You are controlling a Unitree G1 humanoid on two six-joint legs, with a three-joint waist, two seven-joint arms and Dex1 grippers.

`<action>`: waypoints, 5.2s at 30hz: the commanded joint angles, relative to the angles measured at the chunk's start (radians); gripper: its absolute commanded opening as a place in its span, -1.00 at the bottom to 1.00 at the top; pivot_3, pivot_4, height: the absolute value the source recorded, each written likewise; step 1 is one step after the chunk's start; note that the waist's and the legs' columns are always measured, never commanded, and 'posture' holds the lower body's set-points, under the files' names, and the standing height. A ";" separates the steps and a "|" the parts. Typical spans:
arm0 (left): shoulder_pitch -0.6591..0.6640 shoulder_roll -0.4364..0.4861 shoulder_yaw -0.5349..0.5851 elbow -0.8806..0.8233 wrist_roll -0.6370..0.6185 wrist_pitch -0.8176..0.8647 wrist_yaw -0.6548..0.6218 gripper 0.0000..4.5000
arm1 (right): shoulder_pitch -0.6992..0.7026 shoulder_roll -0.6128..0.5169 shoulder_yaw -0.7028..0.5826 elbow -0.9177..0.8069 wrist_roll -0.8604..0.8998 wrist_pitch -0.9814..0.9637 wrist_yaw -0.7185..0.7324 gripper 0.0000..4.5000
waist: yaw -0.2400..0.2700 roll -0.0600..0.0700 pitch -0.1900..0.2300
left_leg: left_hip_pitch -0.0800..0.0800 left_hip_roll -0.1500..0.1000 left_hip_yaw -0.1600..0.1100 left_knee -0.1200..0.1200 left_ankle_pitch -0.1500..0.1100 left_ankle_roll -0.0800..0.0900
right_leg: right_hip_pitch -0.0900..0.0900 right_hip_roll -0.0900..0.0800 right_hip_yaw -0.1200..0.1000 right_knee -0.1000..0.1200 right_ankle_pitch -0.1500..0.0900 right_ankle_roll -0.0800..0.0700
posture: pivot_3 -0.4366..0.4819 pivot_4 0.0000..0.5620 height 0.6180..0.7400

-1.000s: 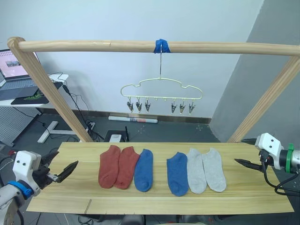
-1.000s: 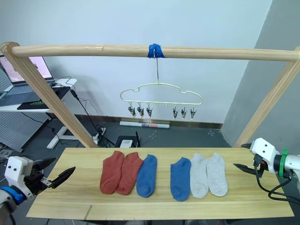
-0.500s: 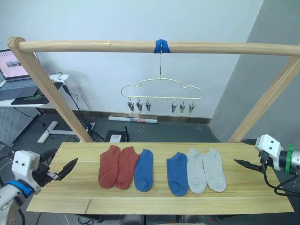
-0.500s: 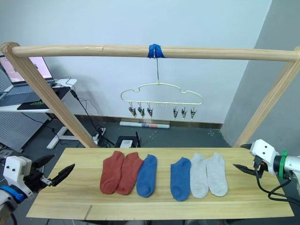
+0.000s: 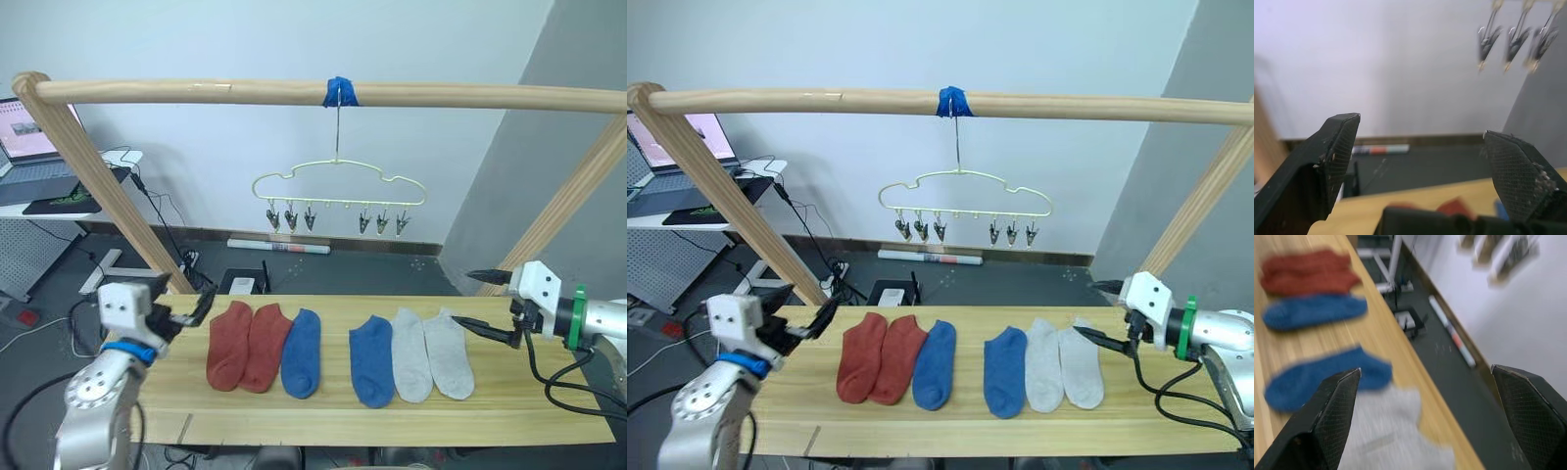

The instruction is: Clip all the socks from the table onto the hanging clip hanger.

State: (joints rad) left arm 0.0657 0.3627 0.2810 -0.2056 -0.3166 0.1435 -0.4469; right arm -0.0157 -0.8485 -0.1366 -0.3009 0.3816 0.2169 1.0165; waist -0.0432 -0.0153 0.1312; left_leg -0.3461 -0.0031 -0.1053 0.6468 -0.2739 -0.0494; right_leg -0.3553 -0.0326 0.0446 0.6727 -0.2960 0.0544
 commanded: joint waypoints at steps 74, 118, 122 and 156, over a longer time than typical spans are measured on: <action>-0.418 -0.119 -0.080 0.128 0.044 -0.119 0.157 -0.76 | -0.367 0.101 0.091 -0.391 0.321 0.426 -0.229 1.00 | -0.070 -0.010 0.140 | -0.038 -0.002 0.000 0.000 -0.001 0.000 | -0.033 -0.004 -0.002 -0.009 0.007 0.000 | -0.61 0.00 1.00; -0.366 -0.022 -0.115 -0.023 0.054 0.009 0.087 -1.00 | 0.022 0.528 0.115 0.361 -0.302 0.166 -0.782 1.00 | -0.069 -0.008 0.163 | -0.038 -0.002 0.001 -0.001 0.000 0.000 | -0.034 -0.005 0.000 -0.008 0.008 0.001 | -0.49 0.09 1.00; -0.363 -0.019 -0.107 -0.030 0.049 0.018 0.081 -1.00 | 0.021 0.548 0.093 0.365 -0.284 0.216 -0.780 0.73 | -0.069 -0.008 0.163 | -0.038 -0.002 0.001 -0.001 0.000 0.000 | -0.034 -0.005 -0.001 -0.008 0.008 0.001 | -0.45 0.06 1.00; -0.449 0.129 0.042 -0.188 -0.508 0.550 0.016 -1.00 | -0.408 0.595 0.624 0.127 -0.533 0.006 -0.470 -0.99 | -0.059 -0.014 0.174 | -0.052 0.000 -0.003 0.001 0.005 -0.009 | -0.048 -0.009 -0.002 -0.007 0.008 0.002 | -0.43 0.12 1.00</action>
State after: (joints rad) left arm -0.3718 0.4852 0.3098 -0.3465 -0.7946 0.6934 -0.4320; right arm -0.4173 -0.2636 0.4757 -0.1809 -0.1379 0.2424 0.5614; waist -0.1024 -0.0298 0.3056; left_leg -0.4011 -0.0031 -0.1086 0.6475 -0.2684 -0.0600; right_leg -0.4061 -0.0422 0.0429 0.6663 -0.2876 0.0567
